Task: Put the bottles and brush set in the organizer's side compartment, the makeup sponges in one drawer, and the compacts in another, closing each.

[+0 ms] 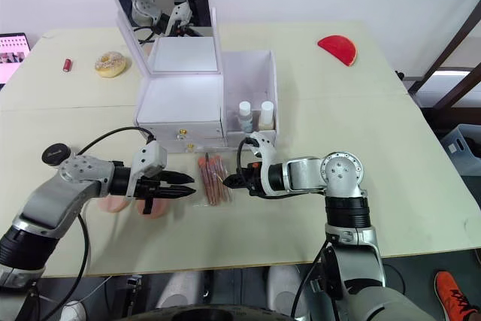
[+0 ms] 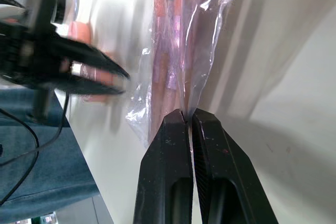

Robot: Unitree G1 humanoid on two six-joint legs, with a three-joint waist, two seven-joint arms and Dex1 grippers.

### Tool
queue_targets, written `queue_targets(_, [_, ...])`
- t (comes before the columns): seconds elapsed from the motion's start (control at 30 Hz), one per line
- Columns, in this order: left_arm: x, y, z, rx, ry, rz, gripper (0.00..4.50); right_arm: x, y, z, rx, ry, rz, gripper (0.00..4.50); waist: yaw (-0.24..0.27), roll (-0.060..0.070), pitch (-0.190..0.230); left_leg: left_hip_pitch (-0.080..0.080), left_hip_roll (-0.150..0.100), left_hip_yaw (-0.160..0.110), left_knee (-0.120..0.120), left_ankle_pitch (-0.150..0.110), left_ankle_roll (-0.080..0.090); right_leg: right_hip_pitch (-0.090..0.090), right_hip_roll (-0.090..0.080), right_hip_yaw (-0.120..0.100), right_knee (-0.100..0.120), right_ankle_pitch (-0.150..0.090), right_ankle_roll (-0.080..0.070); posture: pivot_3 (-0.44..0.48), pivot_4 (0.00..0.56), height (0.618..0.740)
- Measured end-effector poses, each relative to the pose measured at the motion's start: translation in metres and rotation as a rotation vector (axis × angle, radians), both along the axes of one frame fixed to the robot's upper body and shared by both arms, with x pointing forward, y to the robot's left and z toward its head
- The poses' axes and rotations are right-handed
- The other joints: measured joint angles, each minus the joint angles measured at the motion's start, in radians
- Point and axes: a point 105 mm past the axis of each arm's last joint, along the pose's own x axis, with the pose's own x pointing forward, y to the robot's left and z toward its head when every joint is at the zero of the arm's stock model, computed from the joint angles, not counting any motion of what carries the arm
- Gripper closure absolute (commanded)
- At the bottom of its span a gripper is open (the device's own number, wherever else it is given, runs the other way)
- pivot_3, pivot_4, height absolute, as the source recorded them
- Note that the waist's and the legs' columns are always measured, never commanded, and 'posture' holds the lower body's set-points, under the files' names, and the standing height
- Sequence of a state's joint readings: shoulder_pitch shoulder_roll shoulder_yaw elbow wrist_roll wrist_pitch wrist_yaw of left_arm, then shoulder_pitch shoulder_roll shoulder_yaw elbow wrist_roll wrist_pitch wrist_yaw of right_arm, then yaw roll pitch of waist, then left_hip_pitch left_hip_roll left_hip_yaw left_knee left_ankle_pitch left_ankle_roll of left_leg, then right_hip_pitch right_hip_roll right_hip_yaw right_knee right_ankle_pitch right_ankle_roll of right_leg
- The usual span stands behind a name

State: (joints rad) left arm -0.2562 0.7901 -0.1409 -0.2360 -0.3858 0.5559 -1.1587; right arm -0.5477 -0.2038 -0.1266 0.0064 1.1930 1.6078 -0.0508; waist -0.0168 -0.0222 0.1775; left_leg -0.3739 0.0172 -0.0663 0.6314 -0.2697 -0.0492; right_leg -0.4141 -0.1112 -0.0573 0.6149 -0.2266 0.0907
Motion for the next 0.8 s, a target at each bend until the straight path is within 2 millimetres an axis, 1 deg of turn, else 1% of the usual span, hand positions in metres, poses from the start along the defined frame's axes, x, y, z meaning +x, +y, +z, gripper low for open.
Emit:
queue_targets(0.03, [-0.001, 0.001, 0.001, -0.001, 0.005, 0.001, 1.74, 0.000, 0.000, 0.000, 0.000, 0.000, -0.001, 4.50, 0.000, 0.000, 0.000, 0.000, 0.000, 0.000, 0.000, 0.000, 0.000, 0.000, 0.000, 0.000, 0.000, 0.000, 0.000, 0.000, 0.150, 0.739])
queue_targets(0.13, [-0.006, 0.003, 0.006, -0.025, 0.023, 0.016, 0.07, -0.001, -0.002, -0.002, 0.002, 0.007, -0.009, 4.50, -0.001, 0.000, 0.000, 0.000, 0.000, 0.000, -0.001, 0.000, 0.000, 0.000, 0.000, 0.000, 0.000, 0.000, 0.000, 0.000, 0.150, 0.739])
queue_targets(0.27, [-0.010, 0.007, 0.008, -0.033, 0.039, 0.033, 0.03, -0.002, -0.003, 0.000, 0.008, 0.006, -0.006, 4.50, -0.001, 0.001, 0.000, 0.000, 0.000, 0.000, -0.001, 0.000, 0.000, -0.001, 0.000, 0.000, 0.000, -0.001, -0.001, 0.000, 0.150, 0.739])
queue_targets(0.4, [-0.012, 0.010, 0.019, -0.076, 0.031, 0.073, 0.03, -0.009, -0.007, 0.000, 0.012, -0.002, 0.006, 4.50, 0.001, 0.001, 0.001, -0.001, 0.000, 0.000, 0.000, 0.000, 0.000, 0.000, 0.000, 0.000, -0.001, -0.001, -0.002, 0.000, 0.150, 0.739])
queue_targets(0.47, [-0.015, 0.011, 0.024, -0.101, 0.032, 0.090, 0.03, -0.013, -0.015, 0.006, 0.011, -0.028, 0.017, 4.50, 0.002, 0.001, 0.001, -0.001, 0.000, 0.000, 0.000, 0.000, 0.000, 0.000, 0.000, 0.000, -0.001, -0.001, -0.002, 0.000, 0.150, 0.739])
queue_targets(0.57, [-0.019, 0.017, 0.030, -0.130, 0.033, 0.135, 0.03, -0.019, -0.028, 0.020, 0.008, -0.086, 0.031, 4.50, 0.002, 0.001, 0.001, -0.001, 0.000, 0.000, -0.001, 0.000, 0.000, 0.000, 0.000, 0.000, -0.002, -0.002, -0.004, 0.000, 0.150, 0.739])
queue_targets(0.7, [-0.028, 0.024, 0.044, -0.159, 0.026, 0.163, 0.03, -0.029, -0.043, 0.042, 0.010, -0.148, 0.040, 4.50, 0.002, 0.001, 0.004, -0.001, 0.000, 0.000, -0.001, 0.000, 0.000, 0.000, -0.001, 0.000, -0.003, -0.005, 0.000, 0.000, 0.150, 0.739])
queue_targets(0.8, [-0.030, 0.036, 0.054, -0.158, 0.019, 0.209, 0.03, -0.033, -0.051, 0.066, 0.027, -0.208, 0.026, 4.50, 0.003, 0.001, 0.004, -0.001, 0.000, 0.000, -0.001, 0.000, 0.000, 0.000, -0.001, 0.000, -0.003, -0.005, 0.000, 0.000, 0.150, 0.739])
